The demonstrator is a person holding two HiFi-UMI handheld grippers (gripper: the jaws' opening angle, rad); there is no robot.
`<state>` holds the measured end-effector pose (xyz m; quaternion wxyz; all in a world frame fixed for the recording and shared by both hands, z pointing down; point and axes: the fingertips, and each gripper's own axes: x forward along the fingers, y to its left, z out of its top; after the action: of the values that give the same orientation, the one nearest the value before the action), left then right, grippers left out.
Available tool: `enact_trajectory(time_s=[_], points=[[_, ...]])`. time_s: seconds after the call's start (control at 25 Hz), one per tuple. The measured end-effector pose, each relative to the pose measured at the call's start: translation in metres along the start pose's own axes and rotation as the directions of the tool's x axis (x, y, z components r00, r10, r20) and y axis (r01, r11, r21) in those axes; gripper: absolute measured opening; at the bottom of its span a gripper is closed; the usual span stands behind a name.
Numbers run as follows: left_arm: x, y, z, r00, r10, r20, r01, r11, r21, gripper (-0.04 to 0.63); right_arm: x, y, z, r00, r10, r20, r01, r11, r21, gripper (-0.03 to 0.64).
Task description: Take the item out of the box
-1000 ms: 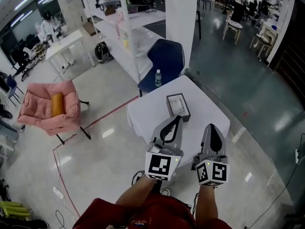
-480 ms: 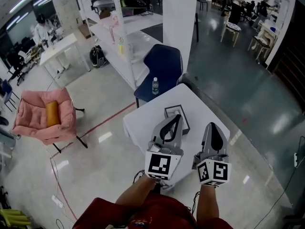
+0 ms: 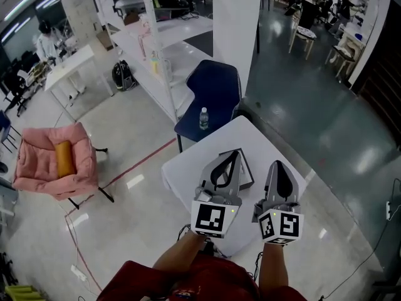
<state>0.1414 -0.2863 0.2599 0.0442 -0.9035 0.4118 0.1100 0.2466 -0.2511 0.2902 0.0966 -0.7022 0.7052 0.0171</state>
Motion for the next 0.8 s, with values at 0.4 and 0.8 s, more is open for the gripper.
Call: enact_trajectory(time_s=[0.4,0.8], points=[[0.037,0.054,-0.023,1.000,-0.018,-0.005,0.018,0.998,-0.054,0.002,0.063,0.016,-0.023,0.999,-0.010,-0.032,0.011,1.000,0.006,0.003],[0.065,0.078,-0.042,1.000,-0.004,-0.026,0.002,0.996,-0.087,0.002,0.098,0.018,-0.036,0.997,0.002,-0.081,-0.005,0.999,-0.031,0.003]])
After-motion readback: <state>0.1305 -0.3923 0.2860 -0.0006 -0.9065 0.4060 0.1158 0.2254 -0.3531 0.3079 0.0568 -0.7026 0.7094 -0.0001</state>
